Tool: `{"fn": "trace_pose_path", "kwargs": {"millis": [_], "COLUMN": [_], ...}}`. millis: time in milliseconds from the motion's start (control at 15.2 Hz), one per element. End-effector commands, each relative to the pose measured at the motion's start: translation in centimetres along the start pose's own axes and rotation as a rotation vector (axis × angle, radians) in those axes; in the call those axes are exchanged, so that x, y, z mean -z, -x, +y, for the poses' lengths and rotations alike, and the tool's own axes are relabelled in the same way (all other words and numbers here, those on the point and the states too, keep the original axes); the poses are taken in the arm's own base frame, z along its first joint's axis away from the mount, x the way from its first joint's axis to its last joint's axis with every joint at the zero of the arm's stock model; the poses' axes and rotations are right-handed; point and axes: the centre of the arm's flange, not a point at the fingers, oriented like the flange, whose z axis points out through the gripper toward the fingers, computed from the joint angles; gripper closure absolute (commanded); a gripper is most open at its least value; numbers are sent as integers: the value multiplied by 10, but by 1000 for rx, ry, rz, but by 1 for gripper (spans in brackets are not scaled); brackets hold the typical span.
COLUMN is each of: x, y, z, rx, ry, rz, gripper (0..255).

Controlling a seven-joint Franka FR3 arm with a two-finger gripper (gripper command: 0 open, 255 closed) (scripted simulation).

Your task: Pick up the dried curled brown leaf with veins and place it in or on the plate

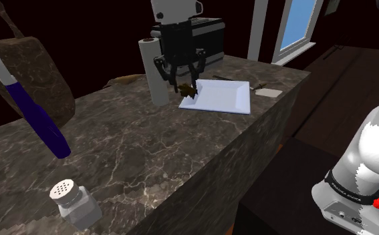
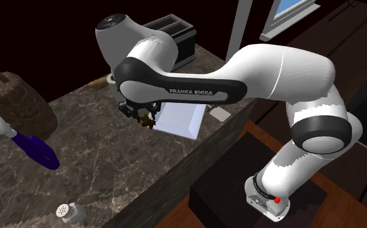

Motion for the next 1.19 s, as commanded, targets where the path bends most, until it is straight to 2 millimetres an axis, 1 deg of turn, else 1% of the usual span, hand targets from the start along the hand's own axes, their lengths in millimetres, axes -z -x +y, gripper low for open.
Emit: {"fn": "trace_pose_path", "kwargs": {"millis": [0,594,1122], "x": [1,3,-39], "y": [-14,-81,-83], "z": [22,122,119], "rx": [1,1,1], "ry": [0,0,0], "rz": [-1,-1,-1], "gripper": [255,255,255]}}
